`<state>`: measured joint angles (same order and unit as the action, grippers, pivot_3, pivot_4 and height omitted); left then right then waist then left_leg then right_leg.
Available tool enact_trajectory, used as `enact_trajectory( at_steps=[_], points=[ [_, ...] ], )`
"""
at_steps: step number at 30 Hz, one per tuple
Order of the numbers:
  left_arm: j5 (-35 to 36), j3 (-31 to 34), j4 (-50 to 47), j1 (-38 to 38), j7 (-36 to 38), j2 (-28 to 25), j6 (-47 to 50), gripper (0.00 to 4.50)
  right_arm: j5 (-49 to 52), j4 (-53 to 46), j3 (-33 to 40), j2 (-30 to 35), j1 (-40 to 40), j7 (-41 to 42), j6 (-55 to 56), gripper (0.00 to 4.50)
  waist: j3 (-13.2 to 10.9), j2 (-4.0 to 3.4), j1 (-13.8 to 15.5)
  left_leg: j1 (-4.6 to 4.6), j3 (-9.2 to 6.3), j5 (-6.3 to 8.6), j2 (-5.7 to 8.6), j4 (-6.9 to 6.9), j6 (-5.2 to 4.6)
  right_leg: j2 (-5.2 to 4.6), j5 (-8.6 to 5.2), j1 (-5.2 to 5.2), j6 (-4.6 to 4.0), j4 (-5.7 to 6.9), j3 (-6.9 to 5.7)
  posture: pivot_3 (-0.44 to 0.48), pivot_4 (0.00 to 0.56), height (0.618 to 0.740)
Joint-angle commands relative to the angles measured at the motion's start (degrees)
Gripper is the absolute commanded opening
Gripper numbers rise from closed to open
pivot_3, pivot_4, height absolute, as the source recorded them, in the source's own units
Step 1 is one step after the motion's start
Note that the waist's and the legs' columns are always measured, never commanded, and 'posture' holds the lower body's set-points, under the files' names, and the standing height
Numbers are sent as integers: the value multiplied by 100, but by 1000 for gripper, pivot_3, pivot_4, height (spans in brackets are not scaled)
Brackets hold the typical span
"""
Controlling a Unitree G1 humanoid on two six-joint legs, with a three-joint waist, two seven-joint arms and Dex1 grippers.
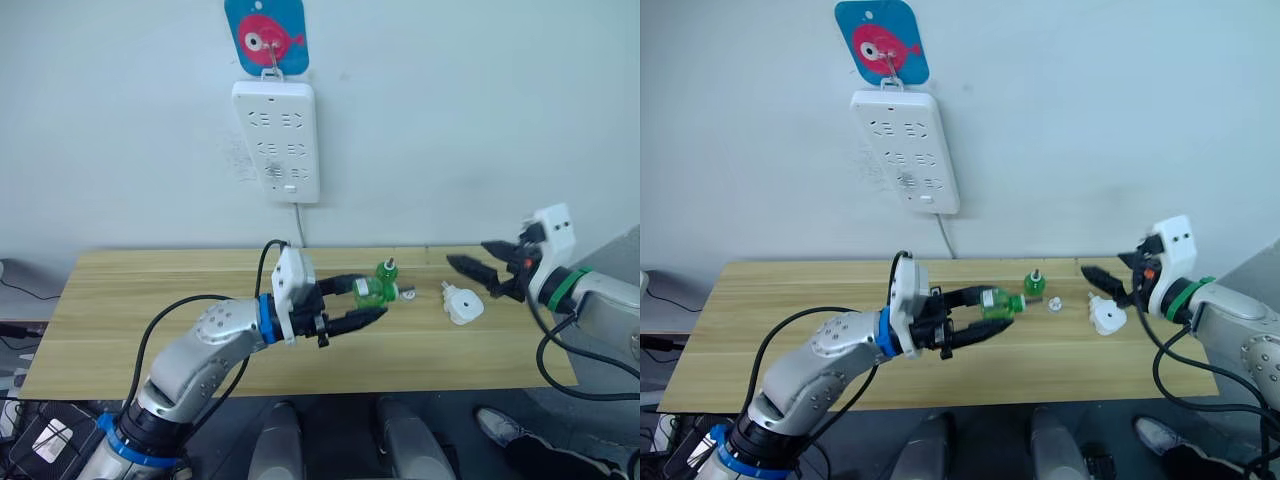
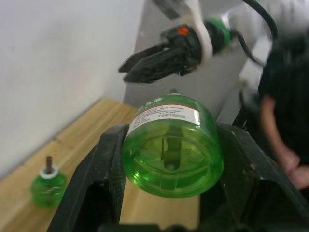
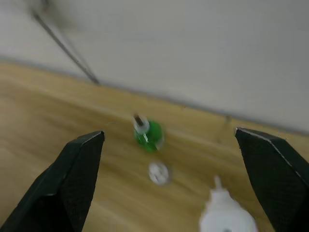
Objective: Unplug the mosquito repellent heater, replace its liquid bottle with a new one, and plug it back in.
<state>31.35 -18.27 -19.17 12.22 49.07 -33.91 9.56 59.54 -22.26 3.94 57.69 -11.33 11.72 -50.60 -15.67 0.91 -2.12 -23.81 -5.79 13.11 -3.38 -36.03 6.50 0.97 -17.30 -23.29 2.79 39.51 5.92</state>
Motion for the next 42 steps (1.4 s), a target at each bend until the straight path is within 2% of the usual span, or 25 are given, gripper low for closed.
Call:
enact_trajectory(
  at_steps=[1, 5, 8, 15, 24, 34, 42],
  points=[
    [-1056, -21, 873, -238, 1069, -191, -2053, 2353, -802, -12, -847, 388, -225, 475, -665, 4500, -34, -15, 2, -1, 1, 0, -1, 2, -1, 0, 0, -4, -1, -4, 0, -43, 321, 740],
    [-1436, 101, 1489, -479, 1431, -76, -3502, 2353, -1662, 545, -1454, 216, -651, 814, -731, 4500, -137, -22, 27, -17, 7, 5, 0, -2, -9, -4, 2, -5, 4, -26, 3, -34, 338, 740],
    [-1486, 159, 1639, -729, 1517, -40, -3928, 2353, -2189, 939, -1742, 46, -909, 1086, -685, 4500, -162, -20, 27, -29, 10, 13, 0, -4, -22, -8, 8, -6, 13, -49, 4, -22, 347, 740],
    [-1559, 235, 1414, -1206, 1429, -134, -3854, 2353, -3119, 1606, -2015, -222, -1218, 1687, -597, 4500, -251, -14, 38, -30, 0, 21, -2, -1, -36, -7, 8, -6, 12, -45, -8, -2, 355, 740],
    [-1631, 262, 1170, -1327, 1262, -113, -3703, 2353, -3807, 1781, -1940, -333, -1435, 2276, -514, 4500, -269, -20, 36, -28, 3, 21, -2, -3, -36, -6, 8, -5, 13, -44, -4, 11, 353, 740],
    [-1689, 273, 1209, -1310, 1139, -77, -3678, 2353, -4133, 1409, -1703, -319, -1107, 2498, -500, 4500, -272, -19, 39, -28, 0, 21, -2, -1, -36, -6, 8, -5, 13, -44, -8, 1, 347, 740],
    [-1714, 273, 1231, -1273, 1158, -67, -3672, 2353, -4715, 1579, -1745, -350, -816, 2523, 181, 4500, -272, -19, 29, -26, 2, 20, -2, -2, -35, -6, 8, -5, 13, -44, -7, -3, 342, 740]
  ],
)
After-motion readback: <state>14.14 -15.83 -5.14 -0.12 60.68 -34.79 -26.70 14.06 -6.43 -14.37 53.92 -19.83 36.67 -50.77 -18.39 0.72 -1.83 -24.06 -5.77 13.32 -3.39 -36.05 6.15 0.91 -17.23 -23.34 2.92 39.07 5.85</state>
